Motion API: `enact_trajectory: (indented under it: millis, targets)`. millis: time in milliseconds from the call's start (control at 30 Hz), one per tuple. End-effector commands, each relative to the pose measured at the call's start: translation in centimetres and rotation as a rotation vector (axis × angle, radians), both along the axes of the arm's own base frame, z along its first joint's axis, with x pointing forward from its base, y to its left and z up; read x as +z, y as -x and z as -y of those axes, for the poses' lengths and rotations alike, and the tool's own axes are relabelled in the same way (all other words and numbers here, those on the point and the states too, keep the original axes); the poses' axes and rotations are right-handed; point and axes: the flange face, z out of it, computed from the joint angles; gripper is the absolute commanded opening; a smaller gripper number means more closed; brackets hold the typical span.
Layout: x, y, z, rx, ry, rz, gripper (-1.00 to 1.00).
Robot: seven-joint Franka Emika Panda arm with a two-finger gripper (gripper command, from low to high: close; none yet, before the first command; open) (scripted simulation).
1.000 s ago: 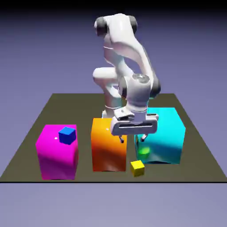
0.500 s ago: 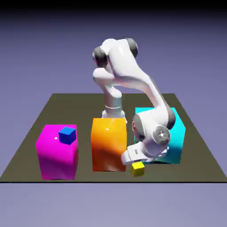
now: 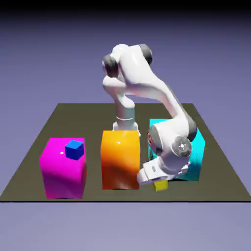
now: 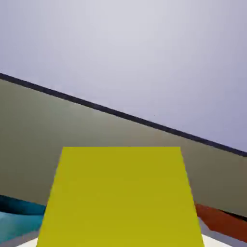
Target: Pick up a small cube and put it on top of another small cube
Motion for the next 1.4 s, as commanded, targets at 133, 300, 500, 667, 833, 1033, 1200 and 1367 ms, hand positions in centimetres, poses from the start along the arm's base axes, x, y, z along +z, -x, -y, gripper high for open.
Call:
enact_trajectory:
  millis: [133,300,500,667,833,1033,1200,1367]
  targets:
    - [2.0,-2.9,10.6,0.169,0.007,0.197,-1.0]
    - [4.4,-3.7,20.9,0.374,0.068,0.352,-1.0]
    - [7.6,-1.8,32.2,0.658,0.193,0.467,-1.0]
    - [10.2,1.9,40.3,0.916,0.322,0.498,-1.0]
    - [10.2,8.1,47.5,1.192,0.421,0.438,-1.0]
    - [7.4,16.4,52.1,1.524,0.449,0.323,-1.0]
    - [4.6,23.6,53.7,1.797,0.429,0.246,-1.0]
    - [2.1,31.3,53.7,2.07,0.401,0.202,-1.0]
